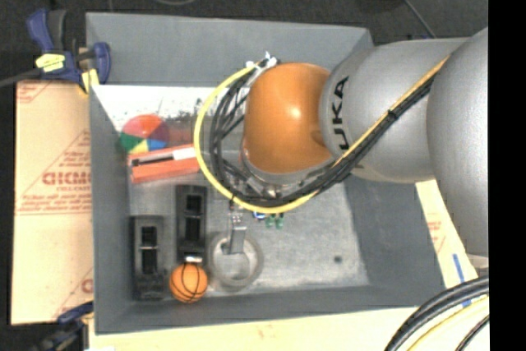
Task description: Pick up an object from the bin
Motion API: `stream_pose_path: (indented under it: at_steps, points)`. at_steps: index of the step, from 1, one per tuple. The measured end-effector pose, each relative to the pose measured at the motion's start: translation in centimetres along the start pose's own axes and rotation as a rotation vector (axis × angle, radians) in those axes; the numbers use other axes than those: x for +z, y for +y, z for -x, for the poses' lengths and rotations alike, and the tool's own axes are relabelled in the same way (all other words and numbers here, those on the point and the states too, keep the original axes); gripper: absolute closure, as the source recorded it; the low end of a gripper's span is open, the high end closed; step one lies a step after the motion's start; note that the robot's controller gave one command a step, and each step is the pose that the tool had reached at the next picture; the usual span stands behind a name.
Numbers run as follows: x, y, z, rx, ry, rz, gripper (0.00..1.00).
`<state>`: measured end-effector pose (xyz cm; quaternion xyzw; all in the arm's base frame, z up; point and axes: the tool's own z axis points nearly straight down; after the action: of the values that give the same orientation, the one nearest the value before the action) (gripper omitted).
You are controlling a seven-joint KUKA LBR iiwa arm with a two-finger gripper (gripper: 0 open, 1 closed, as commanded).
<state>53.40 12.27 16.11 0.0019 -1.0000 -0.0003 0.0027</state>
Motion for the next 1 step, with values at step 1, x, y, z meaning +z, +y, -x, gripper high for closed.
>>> stream_pose_path:
  at_steps: [1]
  points:
    - [-0.43,-0.04,0.20,0.004,-0.008,0.001,0.00]
